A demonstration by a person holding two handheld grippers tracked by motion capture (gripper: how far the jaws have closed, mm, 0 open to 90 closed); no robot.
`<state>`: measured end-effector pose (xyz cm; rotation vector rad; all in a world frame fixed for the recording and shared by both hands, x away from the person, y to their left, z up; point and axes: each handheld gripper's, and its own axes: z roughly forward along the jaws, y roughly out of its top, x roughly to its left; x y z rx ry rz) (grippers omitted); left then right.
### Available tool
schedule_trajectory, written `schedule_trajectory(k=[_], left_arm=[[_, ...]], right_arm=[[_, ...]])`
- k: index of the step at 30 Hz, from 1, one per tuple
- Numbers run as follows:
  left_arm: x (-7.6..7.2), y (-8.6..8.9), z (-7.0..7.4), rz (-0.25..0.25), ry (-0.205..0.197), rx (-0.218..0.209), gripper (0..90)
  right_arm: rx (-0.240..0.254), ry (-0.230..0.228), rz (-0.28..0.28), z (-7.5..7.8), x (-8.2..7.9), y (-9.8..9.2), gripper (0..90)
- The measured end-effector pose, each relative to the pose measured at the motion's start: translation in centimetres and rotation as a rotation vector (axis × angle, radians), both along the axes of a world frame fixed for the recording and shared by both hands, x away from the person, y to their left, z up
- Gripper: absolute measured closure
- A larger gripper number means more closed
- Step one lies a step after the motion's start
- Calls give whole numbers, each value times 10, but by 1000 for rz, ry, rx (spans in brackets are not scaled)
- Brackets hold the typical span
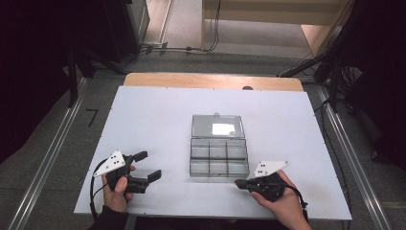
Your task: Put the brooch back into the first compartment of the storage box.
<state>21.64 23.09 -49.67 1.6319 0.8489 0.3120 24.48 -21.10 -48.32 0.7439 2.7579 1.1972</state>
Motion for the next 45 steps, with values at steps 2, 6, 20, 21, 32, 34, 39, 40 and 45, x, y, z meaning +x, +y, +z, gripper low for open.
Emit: schedule_trajectory(k=[2, 6, 20, 21, 32, 34, 39, 40, 45], left_arm=[[0, 0, 0, 0, 0, -1, 60], [0, -1, 0, 0, 2, -1, 60], [-1, -1, 0, 2, -3, -8, 60], [-1, -1, 0, 1, -3, -8, 60], [0, -1, 0, 0, -1, -3, 60], [0, -1, 0, 0, -2, -4, 60], [0, -1, 0, 0, -1, -1, 60], [0, -1, 0, 0, -1, -3, 60], [0, -1, 0, -1, -3, -1, 60]], right_arm=[[3, -4, 0, 2, -1, 0, 878], [11, -9, 0, 7, -2, -1, 879], [33, -14, -8, 17, -1, -4, 879], [36, -12, -9, 18, -1, -4, 878], [55, -19, -15, 27, 1, -7, 879], [58, -21, -17, 29, 2, -7, 879], [59, -23, -16, 31, 3, -8, 879], [60, -22, -16, 32, 3, -8, 879], [64, -25, -18, 35, 5, -8, 878]])
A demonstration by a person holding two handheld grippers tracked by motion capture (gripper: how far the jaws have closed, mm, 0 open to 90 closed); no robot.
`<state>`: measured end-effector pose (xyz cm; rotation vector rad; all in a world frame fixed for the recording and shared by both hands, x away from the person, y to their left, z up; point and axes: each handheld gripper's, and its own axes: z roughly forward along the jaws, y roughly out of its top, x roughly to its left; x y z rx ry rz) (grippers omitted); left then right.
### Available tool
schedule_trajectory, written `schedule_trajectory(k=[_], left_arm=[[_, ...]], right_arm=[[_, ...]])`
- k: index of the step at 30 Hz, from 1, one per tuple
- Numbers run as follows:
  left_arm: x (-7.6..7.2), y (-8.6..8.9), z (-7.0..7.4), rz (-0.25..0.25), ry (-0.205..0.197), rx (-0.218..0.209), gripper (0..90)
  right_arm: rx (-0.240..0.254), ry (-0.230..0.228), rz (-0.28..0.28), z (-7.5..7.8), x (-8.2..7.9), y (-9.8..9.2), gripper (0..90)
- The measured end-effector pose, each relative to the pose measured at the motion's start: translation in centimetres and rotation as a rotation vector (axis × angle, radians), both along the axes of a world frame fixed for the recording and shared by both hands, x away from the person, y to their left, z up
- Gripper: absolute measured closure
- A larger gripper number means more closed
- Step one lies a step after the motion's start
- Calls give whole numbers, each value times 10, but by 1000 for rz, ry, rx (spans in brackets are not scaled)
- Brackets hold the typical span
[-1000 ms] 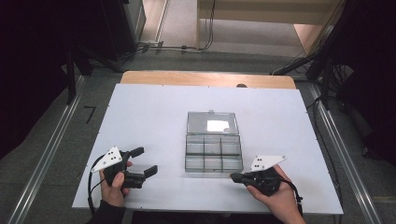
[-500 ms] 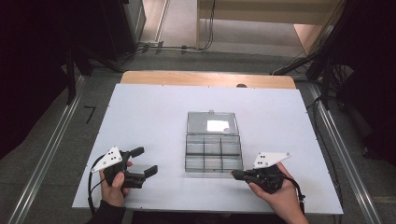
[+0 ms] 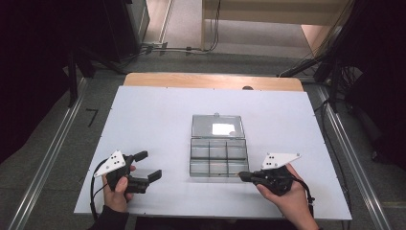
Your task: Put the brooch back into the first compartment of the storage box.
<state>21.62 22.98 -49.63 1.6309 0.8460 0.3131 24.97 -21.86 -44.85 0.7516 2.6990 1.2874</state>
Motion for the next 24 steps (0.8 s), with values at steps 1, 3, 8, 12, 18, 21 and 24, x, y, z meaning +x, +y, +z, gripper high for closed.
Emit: schedule_trajectory(k=[1, 3, 8, 12, 18, 21, 24], left_arm=[[0, 0, 0, 0, 0, 0, 60], [0, 0, 0, -1, -1, 1, 60], [0, 0, 0, -1, -1, 0, 60], [0, 0, 0, 0, -1, 1, 60], [0, 0, 1, 2, -6, -1, 60], [0, 0, 1, 0, -6, 2, 60], [0, 0, 1, 0, -6, 2, 60]], right_arm=[[0, 0, 2, 1, 0, 0, 879], [1, -3, 4, 2, 1, 2, 879], [6, -7, 5, 6, 3, 5, 879], [7, -11, 5, 8, 5, 7, 879], [8, -12, 7, 11, 6, 8, 879], [11, -16, 8, 12, 8, 8, 879], [14, -13, 8, 13, 9, 10, 879]])
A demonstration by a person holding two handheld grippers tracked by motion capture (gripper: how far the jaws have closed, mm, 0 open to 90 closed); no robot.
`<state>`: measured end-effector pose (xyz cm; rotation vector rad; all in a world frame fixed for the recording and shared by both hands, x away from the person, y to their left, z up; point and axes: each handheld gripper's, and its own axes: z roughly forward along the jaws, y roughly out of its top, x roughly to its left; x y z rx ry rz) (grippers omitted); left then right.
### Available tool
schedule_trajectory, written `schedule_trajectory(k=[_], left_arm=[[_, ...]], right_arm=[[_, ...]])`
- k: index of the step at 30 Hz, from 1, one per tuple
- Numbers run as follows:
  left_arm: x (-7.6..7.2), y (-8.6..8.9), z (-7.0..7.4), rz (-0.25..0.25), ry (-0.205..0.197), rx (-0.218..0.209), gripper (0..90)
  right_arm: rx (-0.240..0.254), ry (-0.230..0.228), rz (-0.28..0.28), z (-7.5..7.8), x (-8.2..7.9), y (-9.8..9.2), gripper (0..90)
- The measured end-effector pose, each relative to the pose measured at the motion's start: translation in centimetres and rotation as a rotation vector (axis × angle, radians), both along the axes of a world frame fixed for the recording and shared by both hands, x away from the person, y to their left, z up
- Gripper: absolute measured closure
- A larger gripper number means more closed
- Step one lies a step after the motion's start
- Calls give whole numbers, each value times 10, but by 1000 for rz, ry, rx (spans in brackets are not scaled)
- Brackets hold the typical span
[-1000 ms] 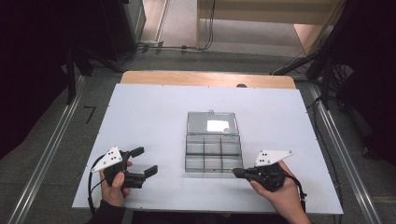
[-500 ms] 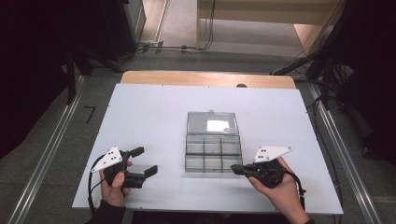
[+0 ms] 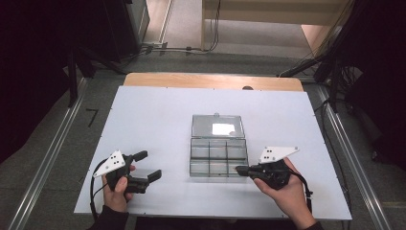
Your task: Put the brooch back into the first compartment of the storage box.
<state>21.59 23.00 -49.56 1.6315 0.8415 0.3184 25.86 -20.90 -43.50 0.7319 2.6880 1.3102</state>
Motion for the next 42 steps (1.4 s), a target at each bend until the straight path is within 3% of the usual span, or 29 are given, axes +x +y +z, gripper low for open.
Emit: schedule_trajectory(k=[42], left_arm=[[0, 0, -1, -3, 2, -4, 60]], right_arm=[[6, -7, 22, 13, 22, 26, 879]])
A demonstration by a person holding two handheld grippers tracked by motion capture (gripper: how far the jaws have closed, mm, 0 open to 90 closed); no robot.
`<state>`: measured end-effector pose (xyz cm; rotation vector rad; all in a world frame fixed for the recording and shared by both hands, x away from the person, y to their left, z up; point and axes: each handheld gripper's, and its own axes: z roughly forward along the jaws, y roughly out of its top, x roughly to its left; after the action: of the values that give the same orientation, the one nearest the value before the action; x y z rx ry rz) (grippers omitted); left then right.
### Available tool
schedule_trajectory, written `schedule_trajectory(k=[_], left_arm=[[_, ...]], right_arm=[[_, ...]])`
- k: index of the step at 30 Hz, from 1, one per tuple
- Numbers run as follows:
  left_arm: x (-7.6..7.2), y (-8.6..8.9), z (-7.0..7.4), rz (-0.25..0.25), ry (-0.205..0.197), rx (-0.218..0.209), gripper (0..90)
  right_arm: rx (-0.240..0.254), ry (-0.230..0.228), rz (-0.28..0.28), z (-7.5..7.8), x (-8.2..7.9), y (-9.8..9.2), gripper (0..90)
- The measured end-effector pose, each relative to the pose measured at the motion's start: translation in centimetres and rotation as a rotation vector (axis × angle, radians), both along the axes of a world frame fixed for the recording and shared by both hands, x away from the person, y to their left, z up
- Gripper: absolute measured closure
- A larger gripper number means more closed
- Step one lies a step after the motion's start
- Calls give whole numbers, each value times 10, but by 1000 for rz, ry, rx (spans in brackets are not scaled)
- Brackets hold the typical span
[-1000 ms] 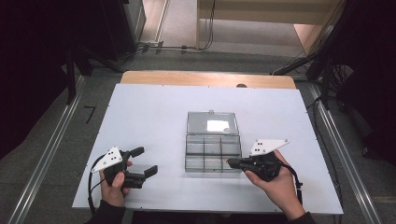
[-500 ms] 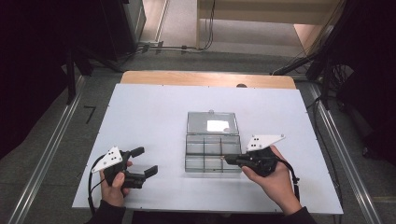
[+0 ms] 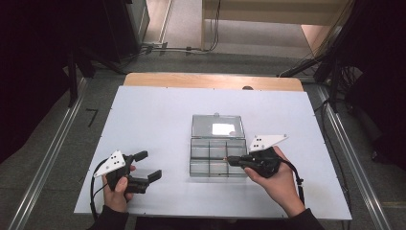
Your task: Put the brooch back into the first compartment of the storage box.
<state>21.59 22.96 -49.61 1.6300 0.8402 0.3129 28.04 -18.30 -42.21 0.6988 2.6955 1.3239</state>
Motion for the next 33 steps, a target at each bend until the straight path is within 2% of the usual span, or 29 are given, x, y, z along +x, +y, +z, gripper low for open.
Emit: schedule_trajectory(k=[33], left_arm=[[-1, -1, 1, -2, -5, -7, 60]], right_arm=[[-10, 0, -1, 5, 17, 14, 879]])
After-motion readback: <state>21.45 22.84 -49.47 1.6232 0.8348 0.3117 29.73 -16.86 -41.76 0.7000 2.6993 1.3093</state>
